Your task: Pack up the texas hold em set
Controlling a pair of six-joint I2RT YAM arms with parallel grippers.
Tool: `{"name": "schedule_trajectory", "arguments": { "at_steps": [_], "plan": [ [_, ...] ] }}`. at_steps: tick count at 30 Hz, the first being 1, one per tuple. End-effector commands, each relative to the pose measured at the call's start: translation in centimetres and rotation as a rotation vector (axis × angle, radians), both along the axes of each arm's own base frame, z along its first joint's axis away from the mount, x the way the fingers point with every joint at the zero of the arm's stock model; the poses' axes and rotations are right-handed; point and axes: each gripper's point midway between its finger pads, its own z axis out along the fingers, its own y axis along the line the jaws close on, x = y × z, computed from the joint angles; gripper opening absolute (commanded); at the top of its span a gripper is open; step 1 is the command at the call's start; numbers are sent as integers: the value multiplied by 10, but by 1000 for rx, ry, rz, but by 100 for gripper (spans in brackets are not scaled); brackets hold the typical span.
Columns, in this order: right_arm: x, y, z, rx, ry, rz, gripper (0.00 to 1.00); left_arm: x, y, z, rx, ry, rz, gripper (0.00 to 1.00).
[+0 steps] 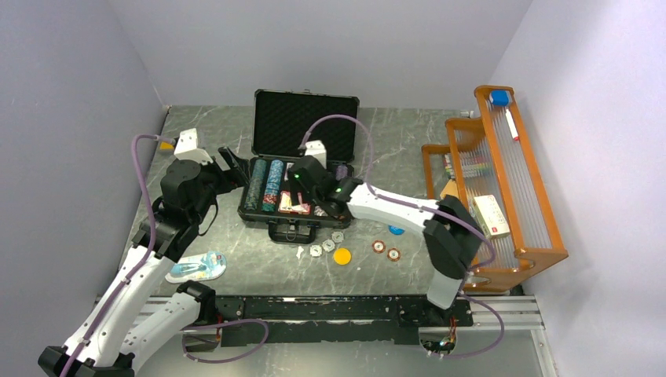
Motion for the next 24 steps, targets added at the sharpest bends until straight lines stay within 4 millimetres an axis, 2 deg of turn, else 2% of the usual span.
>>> {"name": "schedule_trajectory", "arguments": {
  "at_steps": [1, 7, 9, 12, 17, 24],
  "plan": [
    [11, -58, 33, 19, -73, -186, 77, -2, -1, 8, -7, -29, -4, 90],
    [7, -164, 17, -14, -28, -438, 79, -1, -1, 8, -9, -30, -8, 90],
    [-2, -207, -4, -43, 27, -553, 81, -1, -1, 8, -10, -28, -6, 90],
    [-16, -241, -23, -54, 74, -648, 83, -1, 0, 8, -9, -30, 1, 90],
    [-36, -280, -53, -84, 138, -761, 86, -1, -1, 8, -10, -29, -4, 90],
    [-46, -289, -87, -64, 234, -786, 83, 0, -1, 7, -7, -22, -4, 90]
  ]
}}
